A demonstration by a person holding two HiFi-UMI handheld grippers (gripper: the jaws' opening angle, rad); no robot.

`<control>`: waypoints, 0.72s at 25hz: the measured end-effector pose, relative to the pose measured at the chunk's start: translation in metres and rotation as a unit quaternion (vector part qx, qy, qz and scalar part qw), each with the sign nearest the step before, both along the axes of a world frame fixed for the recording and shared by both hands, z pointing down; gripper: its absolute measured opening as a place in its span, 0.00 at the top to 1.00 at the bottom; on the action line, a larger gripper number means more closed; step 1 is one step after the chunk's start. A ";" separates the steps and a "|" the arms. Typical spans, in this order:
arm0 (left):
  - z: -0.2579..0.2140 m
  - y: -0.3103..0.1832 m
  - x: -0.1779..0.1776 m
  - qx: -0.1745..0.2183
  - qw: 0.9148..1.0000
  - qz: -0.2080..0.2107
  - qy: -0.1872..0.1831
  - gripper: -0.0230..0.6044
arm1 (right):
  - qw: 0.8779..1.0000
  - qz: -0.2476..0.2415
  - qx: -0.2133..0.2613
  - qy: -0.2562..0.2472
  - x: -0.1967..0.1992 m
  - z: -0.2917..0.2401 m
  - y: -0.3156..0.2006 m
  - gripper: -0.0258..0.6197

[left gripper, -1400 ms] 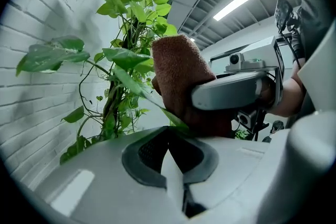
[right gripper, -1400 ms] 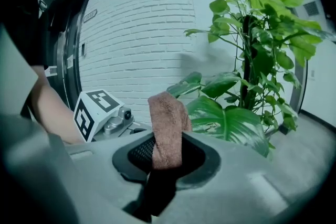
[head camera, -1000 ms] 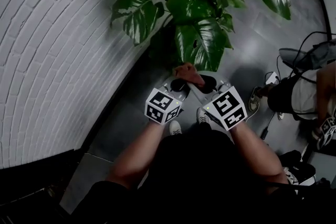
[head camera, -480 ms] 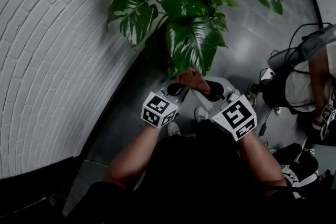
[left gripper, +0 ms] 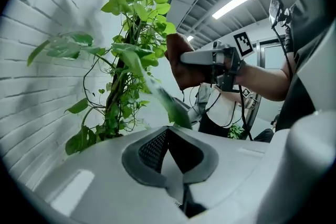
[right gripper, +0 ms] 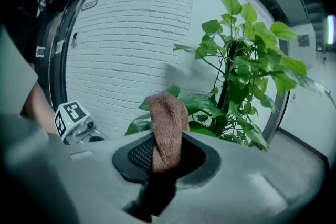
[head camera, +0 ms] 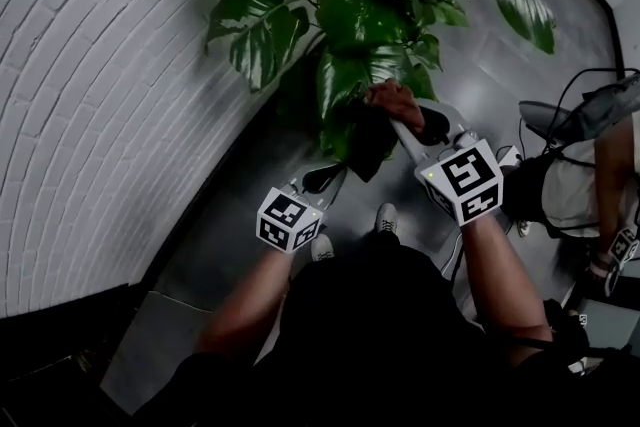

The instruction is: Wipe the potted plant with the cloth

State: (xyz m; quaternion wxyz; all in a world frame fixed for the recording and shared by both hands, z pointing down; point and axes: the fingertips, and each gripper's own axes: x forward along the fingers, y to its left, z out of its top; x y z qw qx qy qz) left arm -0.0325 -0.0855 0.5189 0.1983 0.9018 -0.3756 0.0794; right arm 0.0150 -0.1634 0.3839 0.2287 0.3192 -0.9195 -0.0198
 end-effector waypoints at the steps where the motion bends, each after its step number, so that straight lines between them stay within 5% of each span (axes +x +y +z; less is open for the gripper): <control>1: 0.003 0.000 -0.003 -0.004 1.000 -0.010 0.000 0.94 | 1.000 -0.005 0.000 0.006 -0.001 0.005 -0.005 0.85; 9: 0.038 -0.034 0.000 -0.032 0.997 -0.060 -0.020 0.94 | 0.998 -0.037 0.005 0.054 -0.013 0.043 -0.033 0.85; 18: 0.014 -0.059 0.067 0.004 0.999 -0.007 0.031 0.94 | 0.994 -0.082 0.003 0.076 -0.024 0.059 -0.024 0.85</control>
